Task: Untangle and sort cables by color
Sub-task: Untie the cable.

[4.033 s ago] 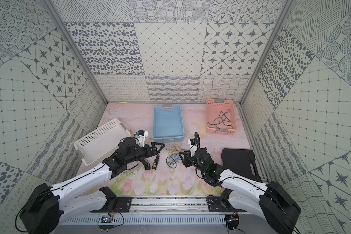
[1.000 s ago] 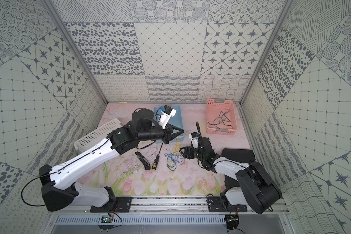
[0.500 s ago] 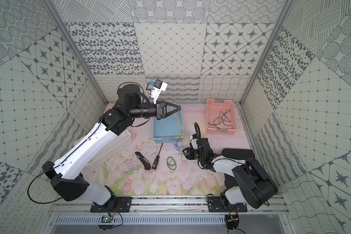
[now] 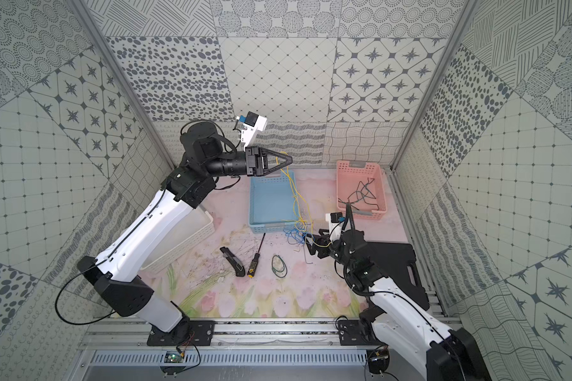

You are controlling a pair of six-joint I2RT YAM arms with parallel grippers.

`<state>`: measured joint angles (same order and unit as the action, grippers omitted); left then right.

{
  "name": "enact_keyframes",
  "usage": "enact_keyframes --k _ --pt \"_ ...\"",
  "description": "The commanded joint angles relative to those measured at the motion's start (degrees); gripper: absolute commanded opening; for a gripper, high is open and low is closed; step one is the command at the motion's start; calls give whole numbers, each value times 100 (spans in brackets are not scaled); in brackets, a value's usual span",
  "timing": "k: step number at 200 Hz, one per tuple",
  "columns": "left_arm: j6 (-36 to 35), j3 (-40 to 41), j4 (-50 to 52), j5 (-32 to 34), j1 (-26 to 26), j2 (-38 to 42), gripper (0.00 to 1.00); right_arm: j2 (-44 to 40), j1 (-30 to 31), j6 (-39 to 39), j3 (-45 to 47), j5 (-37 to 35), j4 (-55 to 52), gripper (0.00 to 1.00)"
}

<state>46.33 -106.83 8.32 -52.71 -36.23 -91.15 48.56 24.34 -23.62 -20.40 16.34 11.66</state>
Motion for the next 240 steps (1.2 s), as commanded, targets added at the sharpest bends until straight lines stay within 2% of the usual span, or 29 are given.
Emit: enact_keyframes --k 1,17,27,36,50,77,93,118,137,148,172,210,231,240 --pt "343 202 -454 -475 88 -60 0 -291 -190 217 216 481 67 87" --pt "397 431 -579 -463 86 -39 0 -371 -230 150 281 826 326 90" --pt "476 610 -730 -443 85 -20 0 -299 -226 -8 413 1188 866 95" --pt "584 743 -891 -428 81 -5 0 -57 -223 -213 529 1487 1446 98" --pt "864 883 -1239 -465 81 -20 0 637 -201 -499 470 1843 2230 99" --pt "1396 927 -1850 -590 81 -50 0 2240 186 -1079 -20 2457 3409 92" --pt "1459 851 -1892 -657 82 -34 0 2733 540 -1133 -320 2551 3477 84" --pt "1388 769 -1771 -744 83 -16 0 2640 1023 -513 -533 2067 2697 83" --pt "1488 799 -1900 -792 87 -27 0 2584 1180 -433 -611 1830 2617 83" --pt "1682 836 -2153 -832 88 -63 0 2547 1219 -390 -728 1381 2410 83" --pt "2136 866 -2667 -873 82 -133 0 2462 1171 -496 -924 -93 2035 82" --pt "2291 786 -2766 -864 83 -9 0 2523 1121 -587 -811 -540 2044 64" --pt "2180 777 -2633 -840 83 131 0 2278 1116 -470 -489 -398 1777 46" --pt "2062 769 -2502 -809 87 182 0 2082 1117 -402 -342 -147 1672 46"
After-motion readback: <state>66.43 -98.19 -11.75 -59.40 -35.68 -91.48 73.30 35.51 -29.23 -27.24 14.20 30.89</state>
